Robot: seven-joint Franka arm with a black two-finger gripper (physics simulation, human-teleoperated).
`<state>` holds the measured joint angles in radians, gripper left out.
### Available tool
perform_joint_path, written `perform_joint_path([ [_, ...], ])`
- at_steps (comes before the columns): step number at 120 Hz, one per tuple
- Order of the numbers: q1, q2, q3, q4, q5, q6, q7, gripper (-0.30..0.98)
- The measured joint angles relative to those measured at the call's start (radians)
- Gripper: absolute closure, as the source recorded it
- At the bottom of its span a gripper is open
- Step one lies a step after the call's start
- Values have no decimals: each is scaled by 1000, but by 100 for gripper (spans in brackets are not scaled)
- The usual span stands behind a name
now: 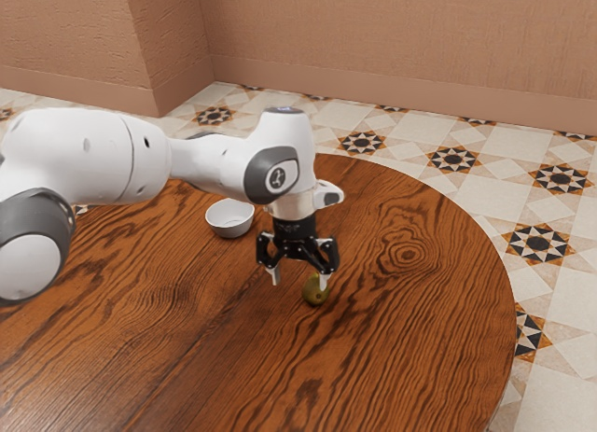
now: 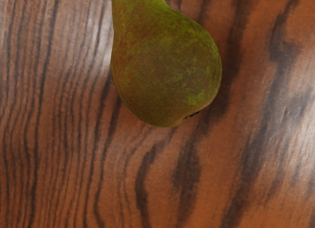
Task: Place the pear in the bowl.
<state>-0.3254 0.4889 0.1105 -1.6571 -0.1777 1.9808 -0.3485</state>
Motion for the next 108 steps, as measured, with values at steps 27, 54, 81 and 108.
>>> perform_joint_path([
  [27, -19, 2, 14, -46, -11, 173, -56, 0],
  [54, -44, 32, 49, -73, -9, 274, -93, 0],
  [81, -44, 52, 52, -90, -81, 312, -119, 0],
  [108, -44, 71, 53, -90, -93, 331, -136, 0],
])
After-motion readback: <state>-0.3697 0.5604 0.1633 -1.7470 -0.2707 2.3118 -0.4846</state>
